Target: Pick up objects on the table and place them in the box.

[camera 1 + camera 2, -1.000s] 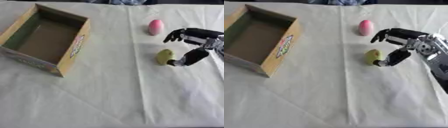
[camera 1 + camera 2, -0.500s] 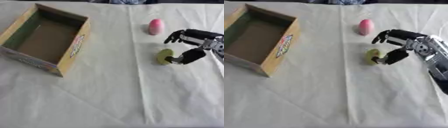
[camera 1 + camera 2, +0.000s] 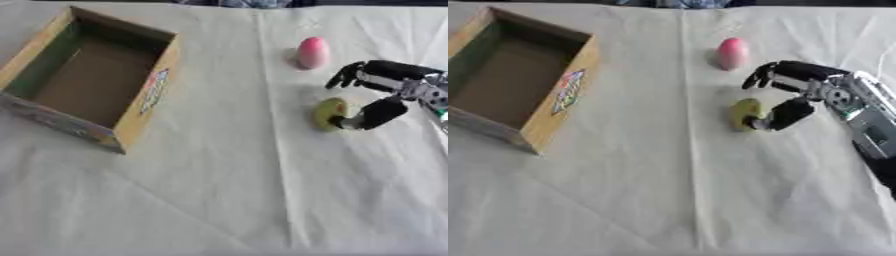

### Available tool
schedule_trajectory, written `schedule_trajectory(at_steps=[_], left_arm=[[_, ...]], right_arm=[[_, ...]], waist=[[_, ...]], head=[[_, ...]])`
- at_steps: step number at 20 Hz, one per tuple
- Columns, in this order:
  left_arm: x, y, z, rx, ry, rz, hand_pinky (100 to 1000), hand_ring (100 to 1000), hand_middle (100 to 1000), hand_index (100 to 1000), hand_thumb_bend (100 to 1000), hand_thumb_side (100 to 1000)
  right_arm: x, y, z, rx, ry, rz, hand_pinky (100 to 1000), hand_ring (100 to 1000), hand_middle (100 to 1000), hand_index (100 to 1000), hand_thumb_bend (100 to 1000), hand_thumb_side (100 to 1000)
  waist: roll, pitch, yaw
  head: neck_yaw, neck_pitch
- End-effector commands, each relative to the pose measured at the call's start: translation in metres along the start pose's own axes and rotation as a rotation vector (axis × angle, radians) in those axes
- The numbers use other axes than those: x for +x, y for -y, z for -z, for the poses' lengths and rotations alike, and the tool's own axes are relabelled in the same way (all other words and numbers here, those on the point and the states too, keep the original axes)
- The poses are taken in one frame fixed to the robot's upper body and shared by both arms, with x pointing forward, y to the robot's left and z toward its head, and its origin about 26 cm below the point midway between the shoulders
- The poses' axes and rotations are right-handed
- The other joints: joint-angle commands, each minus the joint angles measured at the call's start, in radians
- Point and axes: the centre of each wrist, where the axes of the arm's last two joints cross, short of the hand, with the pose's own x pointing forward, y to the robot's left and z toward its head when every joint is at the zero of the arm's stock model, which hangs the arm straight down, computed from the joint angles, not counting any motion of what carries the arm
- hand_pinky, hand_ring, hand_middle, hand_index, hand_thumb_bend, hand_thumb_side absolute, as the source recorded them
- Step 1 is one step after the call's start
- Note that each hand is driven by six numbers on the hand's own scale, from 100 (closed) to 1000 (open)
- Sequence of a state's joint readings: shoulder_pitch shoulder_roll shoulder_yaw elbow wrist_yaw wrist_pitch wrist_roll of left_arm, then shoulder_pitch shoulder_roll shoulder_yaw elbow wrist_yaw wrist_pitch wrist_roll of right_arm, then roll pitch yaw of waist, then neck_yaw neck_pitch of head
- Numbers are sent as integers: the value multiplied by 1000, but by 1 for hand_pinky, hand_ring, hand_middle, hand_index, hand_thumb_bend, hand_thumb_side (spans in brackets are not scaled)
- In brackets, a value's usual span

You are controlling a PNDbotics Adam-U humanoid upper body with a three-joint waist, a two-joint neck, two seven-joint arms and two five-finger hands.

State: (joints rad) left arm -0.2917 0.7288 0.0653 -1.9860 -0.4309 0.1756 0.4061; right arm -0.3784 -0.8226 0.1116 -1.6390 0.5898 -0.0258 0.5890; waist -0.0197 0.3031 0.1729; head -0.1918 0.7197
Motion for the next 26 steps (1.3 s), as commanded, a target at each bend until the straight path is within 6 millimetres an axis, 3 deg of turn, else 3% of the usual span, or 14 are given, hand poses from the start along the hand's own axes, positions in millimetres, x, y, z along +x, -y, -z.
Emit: schedule_trajectory(at_steps=[1, 3, 8, 19, 23, 26], left_arm=[[3, -7, 6, 17, 26, 4, 715, 839, 1000, 821, 417, 1000], [3, -7, 6, 16, 25, 4, 715, 838, 1000, 820, 416, 1000], [2, -8, 5, 18, 23, 6, 715, 838, 1000, 817, 415, 1000], [2, -7, 4, 16, 21, 2, 714, 836, 1000, 812, 410, 1000], [2, -7, 5, 17, 21, -3, 711, 834, 1000, 809, 409, 1000], [2, -7, 5, 17, 22, -6, 711, 833, 1000, 808, 408, 1000]], right_arm=[[-1, 9, -4, -13, -12, -49, 793, 809, 787, 812, 438, 336], [-2, 8, -3, -10, -14, -46, 790, 802, 770, 799, 429, 344], [0, 10, -7, -42, -13, -51, 773, 775, 629, 682, 432, 340], [7, 8, -9, -97, -1, -35, 725, 725, 576, 602, 422, 302], [7, 6, -9, -92, 4, -20, 708, 706, 579, 601, 415, 257], [6, 5, -8, -86, 1, -14, 696, 697, 575, 609, 401, 174]], waist=[[2, -14, 1], [2, -14, 1], [2, -13, 0], [0, -11, 1], [0, -11, 1], [0, -11, 1]], head=[[-1, -3], [-1, -3], [0, -4], [2, -7], [2, -5], [1, -4]])
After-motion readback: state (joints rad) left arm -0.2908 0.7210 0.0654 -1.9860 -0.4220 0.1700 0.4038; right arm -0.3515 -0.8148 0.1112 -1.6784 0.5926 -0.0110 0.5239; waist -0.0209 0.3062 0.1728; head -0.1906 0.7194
